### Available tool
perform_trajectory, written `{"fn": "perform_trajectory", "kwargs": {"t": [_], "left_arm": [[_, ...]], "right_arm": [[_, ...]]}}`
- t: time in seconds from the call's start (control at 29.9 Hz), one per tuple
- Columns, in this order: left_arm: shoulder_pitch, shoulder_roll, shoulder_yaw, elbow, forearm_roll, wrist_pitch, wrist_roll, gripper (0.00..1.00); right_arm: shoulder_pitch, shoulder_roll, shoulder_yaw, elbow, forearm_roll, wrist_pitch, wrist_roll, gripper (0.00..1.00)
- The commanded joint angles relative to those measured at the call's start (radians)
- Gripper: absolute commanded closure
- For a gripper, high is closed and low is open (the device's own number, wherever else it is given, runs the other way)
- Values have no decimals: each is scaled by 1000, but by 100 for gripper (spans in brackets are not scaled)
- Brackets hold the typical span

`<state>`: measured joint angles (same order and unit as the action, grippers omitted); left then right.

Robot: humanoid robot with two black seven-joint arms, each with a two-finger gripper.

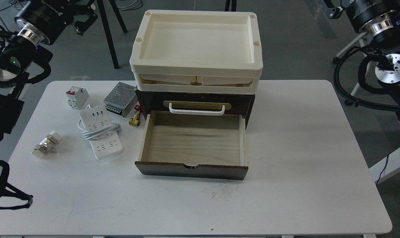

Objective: Put charging cable into cabinet

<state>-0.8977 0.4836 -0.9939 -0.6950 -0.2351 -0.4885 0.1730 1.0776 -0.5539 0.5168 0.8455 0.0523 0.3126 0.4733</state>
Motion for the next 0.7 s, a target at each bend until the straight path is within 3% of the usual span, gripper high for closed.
{"fn": "perform_trajectory", "kwargs": {"t": [0.0,0.17,0.33,0.47,0.54,0.67], "left_arm": [[9,1,-3,0,2,0,-22,0],[11,4,-15,14,-19,0,-81,0],[63,-32,-20,135,-140,0,-110,0],[69,-53,-48,117,-162,0,-260,0],[68,-30,-49,83,-156,0,-299,0],[66,96,-19,-111,-81,0,-299,0]], "right_arm": [[15,6,11,-2,4,-12,1,0],[13,6,14,3,7,-24,1,0],[16,8,14,4,9,-47,2,0],[18,-9,14,17,11,-50,1,0],[10,-33,14,50,9,-50,1,0],[-33,-115,15,138,11,-50,1,0]]}}
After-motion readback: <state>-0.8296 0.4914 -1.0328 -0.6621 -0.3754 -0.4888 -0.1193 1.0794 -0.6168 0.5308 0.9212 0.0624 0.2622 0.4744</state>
